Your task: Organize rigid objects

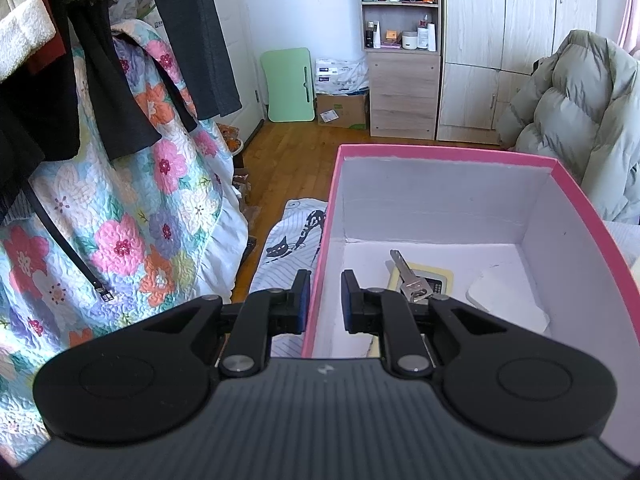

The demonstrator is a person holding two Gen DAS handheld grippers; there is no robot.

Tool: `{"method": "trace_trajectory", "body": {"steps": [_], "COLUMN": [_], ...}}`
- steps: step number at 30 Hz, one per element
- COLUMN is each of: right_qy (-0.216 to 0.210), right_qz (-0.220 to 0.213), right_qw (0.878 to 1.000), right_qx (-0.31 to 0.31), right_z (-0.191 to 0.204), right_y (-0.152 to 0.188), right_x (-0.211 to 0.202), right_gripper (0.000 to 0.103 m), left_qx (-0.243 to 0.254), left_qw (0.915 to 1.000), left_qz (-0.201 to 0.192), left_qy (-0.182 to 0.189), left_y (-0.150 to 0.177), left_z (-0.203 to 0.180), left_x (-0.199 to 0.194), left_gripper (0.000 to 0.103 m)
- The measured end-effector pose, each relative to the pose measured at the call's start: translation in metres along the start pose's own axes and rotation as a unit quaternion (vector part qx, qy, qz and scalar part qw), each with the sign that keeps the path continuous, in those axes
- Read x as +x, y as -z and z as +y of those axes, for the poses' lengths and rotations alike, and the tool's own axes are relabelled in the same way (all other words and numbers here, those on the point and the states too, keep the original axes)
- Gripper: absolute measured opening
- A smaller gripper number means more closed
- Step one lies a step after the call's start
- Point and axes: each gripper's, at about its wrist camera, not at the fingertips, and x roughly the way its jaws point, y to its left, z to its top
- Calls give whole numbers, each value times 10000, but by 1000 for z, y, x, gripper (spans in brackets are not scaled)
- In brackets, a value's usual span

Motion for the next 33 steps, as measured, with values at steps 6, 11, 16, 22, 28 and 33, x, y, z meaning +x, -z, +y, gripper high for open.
{"method": "trace_trajectory", "body": {"steps": [6, 11, 16, 22, 28, 33], "right_qy": [176, 346, -345, -1640, -2918, -3033], "right_qz": [-164, -322, -381, -399, -308, -638], "right_qw": [9997, 9989, 9952, 9666, 9135, 9139], "right_qx": [-1, 66, 837, 1929, 2819, 2623], "right_z": [16, 22, 8, -8, -11, 9], "right_y": [9, 3, 3, 11, 21, 14], "right_x": [6, 10, 3, 1, 11, -5], "right_gripper": [66, 58, 58, 58, 58, 58], "left_qx": [34, 58, 60, 66, 66, 53], "left_qw": [10000, 10000, 10000, 10000, 10000, 10000], "left_qz": [-27, -16, -17, -20, -18, -18], "left_qy": [-29, -63, -54, -59, -57, -42], "left_y": [2, 1, 2, 3, 2, 2], "left_z": [-4, -2, -3, -3, -3, -3], "left_x": [-2, -2, -3, -3, -3, -3], "left_gripper": [14, 14, 14, 14, 14, 14]}}
